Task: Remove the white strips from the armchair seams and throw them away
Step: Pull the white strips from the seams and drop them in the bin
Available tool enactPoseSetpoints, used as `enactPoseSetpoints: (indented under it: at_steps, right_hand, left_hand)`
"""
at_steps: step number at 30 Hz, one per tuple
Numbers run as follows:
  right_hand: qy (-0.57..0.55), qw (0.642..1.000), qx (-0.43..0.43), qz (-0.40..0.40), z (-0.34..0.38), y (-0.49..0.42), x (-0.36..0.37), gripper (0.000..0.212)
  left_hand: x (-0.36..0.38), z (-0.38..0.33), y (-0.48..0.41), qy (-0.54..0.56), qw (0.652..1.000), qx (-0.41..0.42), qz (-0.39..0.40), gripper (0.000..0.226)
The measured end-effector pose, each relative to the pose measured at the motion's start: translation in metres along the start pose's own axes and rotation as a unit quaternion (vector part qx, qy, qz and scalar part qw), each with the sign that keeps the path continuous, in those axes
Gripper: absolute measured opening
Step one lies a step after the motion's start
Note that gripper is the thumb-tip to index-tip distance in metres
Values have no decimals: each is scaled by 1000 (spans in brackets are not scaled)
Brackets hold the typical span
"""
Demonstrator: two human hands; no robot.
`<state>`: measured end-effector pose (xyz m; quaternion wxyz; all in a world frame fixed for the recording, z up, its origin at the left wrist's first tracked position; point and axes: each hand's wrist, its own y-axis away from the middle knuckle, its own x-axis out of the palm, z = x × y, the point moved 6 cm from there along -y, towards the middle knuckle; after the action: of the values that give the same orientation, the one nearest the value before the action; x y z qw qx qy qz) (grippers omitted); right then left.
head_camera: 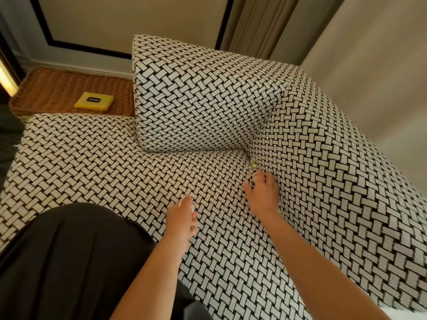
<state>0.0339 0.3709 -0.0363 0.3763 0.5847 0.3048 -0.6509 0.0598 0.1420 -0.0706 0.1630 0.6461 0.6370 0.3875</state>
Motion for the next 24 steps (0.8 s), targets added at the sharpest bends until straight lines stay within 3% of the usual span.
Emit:
enactPoseSetpoints:
  at_steps: [4, 10, 18, 21, 24]
  right_hand:
    - [45, 999, 8, 16, -2, -14, 18, 62]
    - [36, 997, 6, -62, 0, -21, 20, 44]
    - [25, 992, -105, -66, 16, -13, 18, 32]
    - [-42, 985, -163, -45, 36, 0, 19, 30]
    - [-183, 967, -176, -3, 64, 21, 18, 33]
  left_hand:
    - [1, -2, 3, 1, 1000, 1, 9, 28]
    - [1, 2, -3, -19, 1000, -6, 23, 30]
    - [3, 5, -4, -27, 999, -17, 26, 24]
    - [3, 3, -2, -21, 999, -21, 21, 24]
    - [2, 0, 3, 1, 1000, -23, 13, 24]
